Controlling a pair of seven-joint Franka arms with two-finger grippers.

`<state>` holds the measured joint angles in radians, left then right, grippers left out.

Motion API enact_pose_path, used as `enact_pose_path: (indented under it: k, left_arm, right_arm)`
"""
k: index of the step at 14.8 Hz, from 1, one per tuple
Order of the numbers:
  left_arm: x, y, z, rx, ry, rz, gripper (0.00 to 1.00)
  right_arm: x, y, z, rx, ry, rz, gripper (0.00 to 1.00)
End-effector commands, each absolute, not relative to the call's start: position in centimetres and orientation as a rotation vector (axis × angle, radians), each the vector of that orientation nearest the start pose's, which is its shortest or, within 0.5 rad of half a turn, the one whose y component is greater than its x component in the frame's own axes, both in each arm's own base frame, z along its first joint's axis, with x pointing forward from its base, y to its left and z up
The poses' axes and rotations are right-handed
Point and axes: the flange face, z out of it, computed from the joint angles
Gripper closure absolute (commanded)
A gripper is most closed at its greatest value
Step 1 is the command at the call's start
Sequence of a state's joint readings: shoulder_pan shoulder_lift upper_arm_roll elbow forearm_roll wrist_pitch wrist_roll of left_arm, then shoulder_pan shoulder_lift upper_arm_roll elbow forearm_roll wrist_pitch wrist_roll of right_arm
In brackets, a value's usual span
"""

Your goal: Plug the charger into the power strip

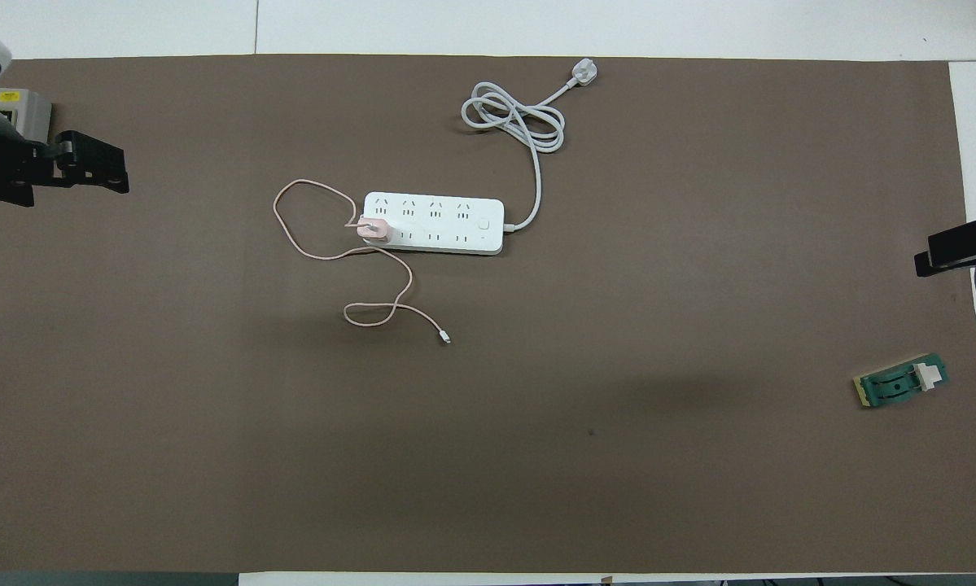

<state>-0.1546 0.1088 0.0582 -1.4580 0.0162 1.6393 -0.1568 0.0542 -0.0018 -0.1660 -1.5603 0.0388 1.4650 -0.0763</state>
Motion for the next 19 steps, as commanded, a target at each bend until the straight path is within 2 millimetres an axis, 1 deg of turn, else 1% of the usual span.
enact_pose_path:
  k: [1,2,3,4,6,7,8,9,11,12,13,15,17,19]
  left_arm:
    - [58.1,-3.2,62.5,-3.134,-0.031,-0.040,0.00]
    - [57.7,-2.8,62.2,-3.130,-0.012,0.020,0.00]
    - [57.1,-1.7,61.8,-3.132,-0.010,0.104,0.00]
    - [56.7,-0.6,61.9,-3.131,-0.024,0.148,0.00]
    - [56.4,0.5,63.8,-3.122,0.055,0.082,0.00]
    - [56.6,1.0,64.2,-3.113,0.076,0.043,0.00]
    - [56.7,3.2,64.2,-3.107,0.016,0.036,0.00]
    - [56.6,5.0,64.1,-3.124,-0.053,0.042,0.00]
    - [56.1,7.0,64.5,-3.153,-0.128,0.037,0.00]
    - [56.0,7.1,64.1,-3.150,-0.131,0.058,0.00]
    - [56.1,6.7,64.0,-3.151,-0.119,0.059,0.00]
    - [56.6,5.3,63.5,-3.138,-0.072,0.051,0.00]
    - [57.0,3.9,62.2,-3.124,-0.024,0.030,0.00]
    - [56.1,2.5,62.8,-3.126,0.007,0.025,0.00]
  right_arm:
    - [53.3,-5.9,62.4,-3.101,0.045,0.145,0.00]
    - [53.3,-5.9,62.4,-3.101,0.043,0.145,0.00]
    - [53.3,-5.9,62.4,-3.100,0.042,0.145,0.00]
    - [53.3,-5.9,62.4,-3.101,0.043,0.145,0.00]
    - [53.3,-5.9,62.4,-3.101,0.043,0.145,0.00]
    - [53.3,-5.9,62.4,-3.100,0.045,0.145,0.00]
    - [53.3,-5.9,62.4,-3.101,0.045,0.145,0.00]
    - [53.3,-5.9,62.4,-3.101,0.043,0.145,0.00]
    - [53.3,-5.9,62.4,-3.101,0.045,0.145,0.00]
    - [53.3,-5.9,62.4,-3.101,0.045,0.145,0.00]
    - [53.3,-5.9,62.4,-3.100,0.045,0.145,0.00]
    - [53.3,-5.9,62.4,-3.100,0.045,0.145,0.00]
    - [53.3,-5.9,62.4,-3.101,0.045,0.145,0.00]
    - [53.3,-5.9,62.4,-3.100,0.045,0.145,0.00]
